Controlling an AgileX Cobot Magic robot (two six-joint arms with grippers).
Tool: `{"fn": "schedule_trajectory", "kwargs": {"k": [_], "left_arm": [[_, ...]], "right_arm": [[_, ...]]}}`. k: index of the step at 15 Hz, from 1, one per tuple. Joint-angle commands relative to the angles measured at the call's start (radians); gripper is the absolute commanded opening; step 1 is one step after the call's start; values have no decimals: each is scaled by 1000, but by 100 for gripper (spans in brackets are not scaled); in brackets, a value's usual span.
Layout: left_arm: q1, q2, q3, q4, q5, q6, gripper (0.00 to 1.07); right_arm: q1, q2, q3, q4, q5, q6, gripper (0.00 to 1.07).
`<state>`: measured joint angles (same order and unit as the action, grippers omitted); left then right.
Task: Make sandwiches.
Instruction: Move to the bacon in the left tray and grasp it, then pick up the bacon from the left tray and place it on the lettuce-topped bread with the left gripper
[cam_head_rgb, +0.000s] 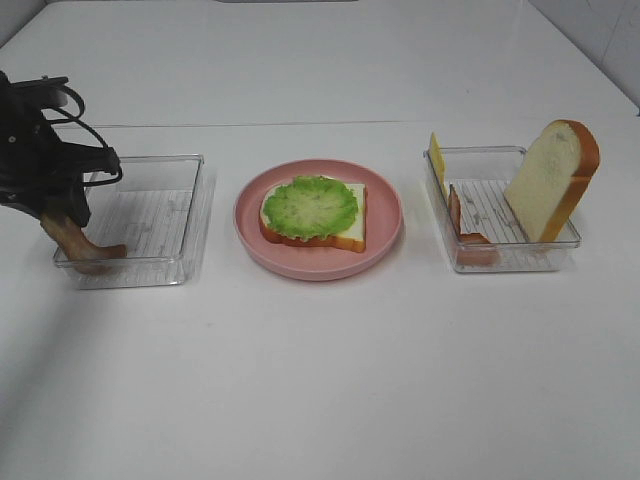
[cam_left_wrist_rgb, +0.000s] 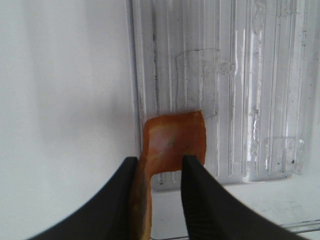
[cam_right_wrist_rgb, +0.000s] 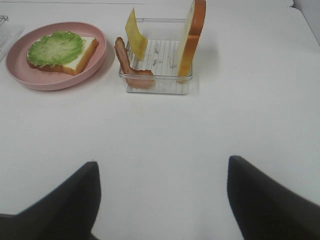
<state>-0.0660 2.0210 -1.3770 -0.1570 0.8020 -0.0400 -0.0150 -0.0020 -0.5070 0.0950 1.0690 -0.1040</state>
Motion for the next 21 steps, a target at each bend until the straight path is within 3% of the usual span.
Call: {"fn": "schedule_trajectory", "kwargs": {"k": [1, 3, 5, 12, 17, 19, 21], "left_arm": [[1, 1, 7, -4, -10, 2, 25], [1, 1, 7, -4, -10, 5, 8], [1, 1, 7, -4, -10, 9, 0], [1, -3, -10, -31, 7, 40, 0], [1, -3, -171, -146, 107, 67, 0], [-1, -3, -222, -248, 108, 117, 0], [-5, -2, -250, -407, 99, 206, 0]], "right_arm": [[-6, -15, 4, 4, -7, -11, 69], [-6, -15, 4, 4, -7, -11, 69], [-6, -15, 4, 4, -7, -11, 69], [-6, -15, 4, 4, -7, -11, 69], [-6, -15, 4, 4, -7, -11, 69], [-6, -15, 4, 4, -7, -11, 69], [-6, -15, 4, 4, -7, -11, 69]]}}
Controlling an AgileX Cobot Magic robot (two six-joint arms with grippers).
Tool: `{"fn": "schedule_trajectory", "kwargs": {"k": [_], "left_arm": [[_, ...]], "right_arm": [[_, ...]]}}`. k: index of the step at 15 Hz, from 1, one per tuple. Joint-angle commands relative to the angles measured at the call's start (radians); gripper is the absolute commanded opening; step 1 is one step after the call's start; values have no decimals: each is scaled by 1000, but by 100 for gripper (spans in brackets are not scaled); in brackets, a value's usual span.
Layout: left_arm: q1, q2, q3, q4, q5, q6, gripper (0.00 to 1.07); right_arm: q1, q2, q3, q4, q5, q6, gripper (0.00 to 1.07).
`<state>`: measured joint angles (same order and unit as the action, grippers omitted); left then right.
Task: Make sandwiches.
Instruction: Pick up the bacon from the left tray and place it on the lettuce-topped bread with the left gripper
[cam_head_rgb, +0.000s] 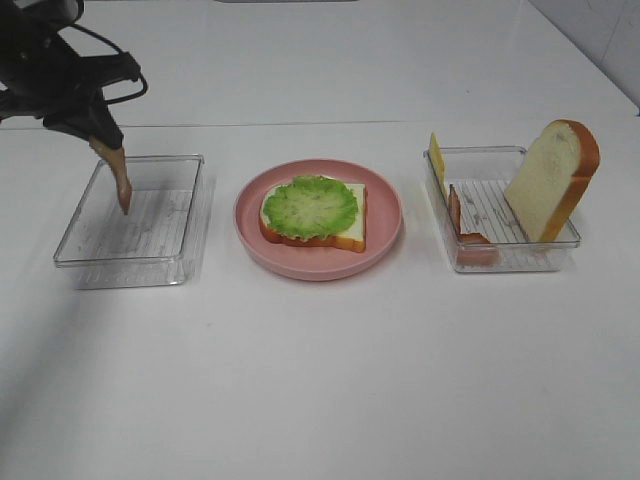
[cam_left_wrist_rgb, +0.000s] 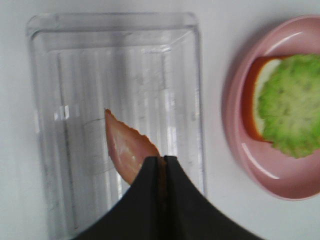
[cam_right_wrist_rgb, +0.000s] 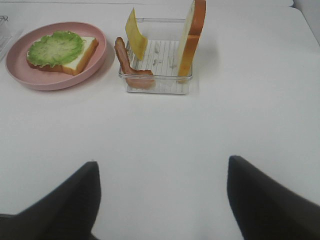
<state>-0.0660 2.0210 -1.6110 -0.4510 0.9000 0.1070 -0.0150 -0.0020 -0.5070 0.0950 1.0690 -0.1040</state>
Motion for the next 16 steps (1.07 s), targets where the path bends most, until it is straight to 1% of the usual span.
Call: {"fn": "schedule_trajectory", "kwargs": {"k": [1, 3, 5, 6, 7, 9, 10, 14, 15, 16], "left_arm": [[-8, -2, -22, -213, -9, 113, 0], [-8, 0, -22, -395, -24, 199, 0], [-8, 12, -22, -588, -25, 316, 0], [-22, 36, -22, -728, -22, 384, 0], [-41, 55, -22, -791, -23, 422, 0], [-98, 106, -22, -882, -25, 476, 0], [-114, 121, -22, -905, -25, 490, 0], [-219, 238, -22, -1047, -25, 547, 0], [-253, 283, -27, -1089, -23, 585, 0], [-260, 294, -30, -1092, -22, 585, 0]], "right_arm": [[-6, -15, 4, 4, -7, -11, 69], [-6, -15, 4, 4, -7, -11, 69], [-6, -15, 4, 4, -7, -11, 69], [-6, -15, 4, 4, -7, -11, 69], [-6, -15, 4, 4, -7, -11, 69], [-6, -15, 4, 4, -7, -11, 69], [-6, -15, 4, 4, -7, -11, 69], [-6, -15, 4, 4, -7, -11, 69], [-6, -15, 4, 4, -7, -11, 69], [-6, -15, 4, 4, -7, -11, 69]]}}
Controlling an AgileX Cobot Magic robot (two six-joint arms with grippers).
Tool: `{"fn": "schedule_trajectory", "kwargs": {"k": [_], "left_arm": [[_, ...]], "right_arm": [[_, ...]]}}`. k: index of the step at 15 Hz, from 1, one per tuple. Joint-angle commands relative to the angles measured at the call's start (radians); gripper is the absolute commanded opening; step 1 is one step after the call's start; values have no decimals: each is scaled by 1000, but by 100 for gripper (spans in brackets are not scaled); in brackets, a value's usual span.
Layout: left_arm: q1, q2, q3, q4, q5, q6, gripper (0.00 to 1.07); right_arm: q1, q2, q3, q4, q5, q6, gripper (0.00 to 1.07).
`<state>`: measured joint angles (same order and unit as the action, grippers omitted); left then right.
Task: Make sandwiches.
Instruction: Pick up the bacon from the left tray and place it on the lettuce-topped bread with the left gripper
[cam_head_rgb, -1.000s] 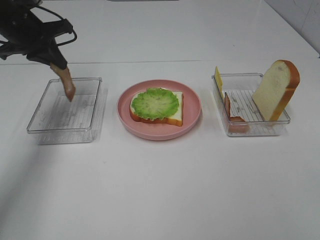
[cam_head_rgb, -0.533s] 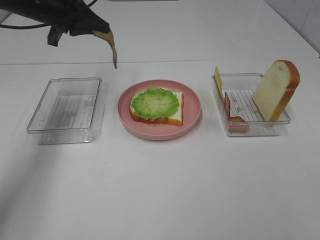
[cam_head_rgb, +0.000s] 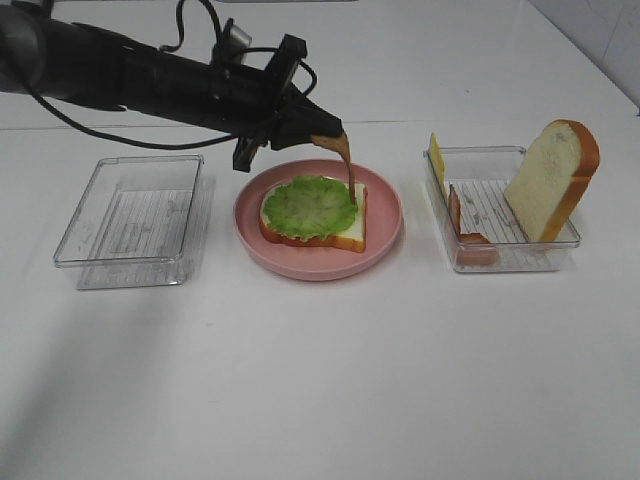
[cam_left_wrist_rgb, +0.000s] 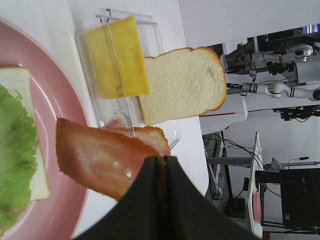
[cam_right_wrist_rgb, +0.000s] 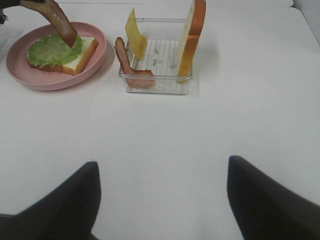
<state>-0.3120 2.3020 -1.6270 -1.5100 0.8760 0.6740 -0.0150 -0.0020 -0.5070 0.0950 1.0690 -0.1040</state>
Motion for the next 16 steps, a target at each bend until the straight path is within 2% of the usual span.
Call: {"fn": "schedule_trajectory", "kwargs": {"k": [1, 4, 6, 9, 14, 16], "left_arm": [[-25, 30, -24, -30, 0, 24, 0], [-21, 46, -41, -14, -36, 60, 0], [-14, 46, -41, 52, -96, 76, 0], [-8, 46, -41, 129, -118, 76, 0], [26, 45, -41, 135, -127, 69, 0], [26, 45, -41, 161, -137, 27, 0]], "right_arm": [[-6, -15, 4, 4, -7, -11, 69], [-6, -15, 4, 4, -7, -11, 69], [-6, -15, 4, 4, -7, -11, 69], [-6, -15, 4, 4, -7, -11, 69], [-6, -15, 4, 4, -7, -11, 69], [-6, -15, 4, 4, -7, -11, 69]]}}
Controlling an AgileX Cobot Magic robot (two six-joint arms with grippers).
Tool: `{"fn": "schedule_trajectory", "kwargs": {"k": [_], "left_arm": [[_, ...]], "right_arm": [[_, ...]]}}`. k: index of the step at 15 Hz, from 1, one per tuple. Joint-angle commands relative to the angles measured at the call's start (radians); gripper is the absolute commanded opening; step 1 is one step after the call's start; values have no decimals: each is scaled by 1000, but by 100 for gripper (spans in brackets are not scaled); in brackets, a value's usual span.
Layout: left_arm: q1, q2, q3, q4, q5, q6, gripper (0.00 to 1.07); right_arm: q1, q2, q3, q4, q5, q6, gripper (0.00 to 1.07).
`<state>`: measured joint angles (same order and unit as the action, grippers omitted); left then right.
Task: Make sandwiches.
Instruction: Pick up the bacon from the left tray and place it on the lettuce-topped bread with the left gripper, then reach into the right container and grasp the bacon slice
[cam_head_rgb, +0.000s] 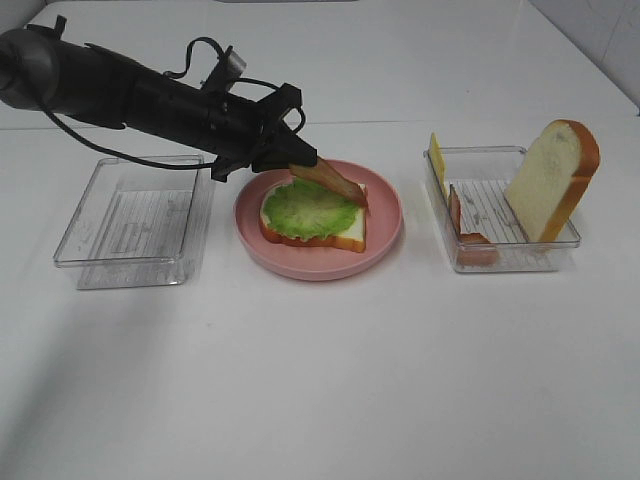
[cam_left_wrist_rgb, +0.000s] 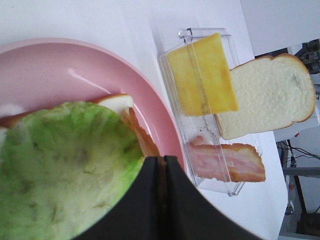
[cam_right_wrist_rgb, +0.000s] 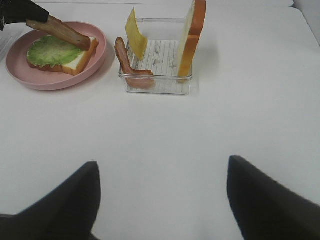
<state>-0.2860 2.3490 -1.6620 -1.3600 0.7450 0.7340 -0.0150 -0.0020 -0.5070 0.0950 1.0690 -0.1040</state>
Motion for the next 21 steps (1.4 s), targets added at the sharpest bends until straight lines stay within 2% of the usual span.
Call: {"fn": "schedule_trajectory", "kwargs": {"k": [1, 5, 7, 10, 11, 12, 13, 16, 18, 20, 21], "left_arm": [[0, -2, -6, 33, -10, -57, 1], [0, -5, -6, 147, -13, -127, 31], [0, -20, -6, 191, -30, -127, 47], [0, -64, -6, 239, -81, -132, 53], [0, -90, -6, 303, -108, -174, 56], [0, -90, -6, 303, -108, -174, 56], [0, -116, -6, 400, -111, -230, 57], [0, -202, -6, 730, -80, -460, 58], [0, -284, -6, 962, -29, -594, 58], [0, -377, -6, 1141, 58, -676, 58], [0, -470, -6, 1267, 179, -758, 58]], "right_arm": [[-6, -15, 4, 4, -7, -11, 69], [-6, -15, 4, 4, -7, -11, 69], [-6, -15, 4, 4, -7, -11, 69], [-6, -15, 4, 4, -7, -11, 69], [-6, -15, 4, 4, -7, -11, 69], [-6, -15, 4, 4, -7, -11, 69], [-6, -15, 4, 4, -7, -11, 69], [-6, -15, 4, 4, -7, -11, 69], [-6, -15, 4, 4, -7, -11, 69], [-6, -15, 4, 4, -7, -11, 69], [-6, -15, 4, 4, -7, -11, 69]]}}
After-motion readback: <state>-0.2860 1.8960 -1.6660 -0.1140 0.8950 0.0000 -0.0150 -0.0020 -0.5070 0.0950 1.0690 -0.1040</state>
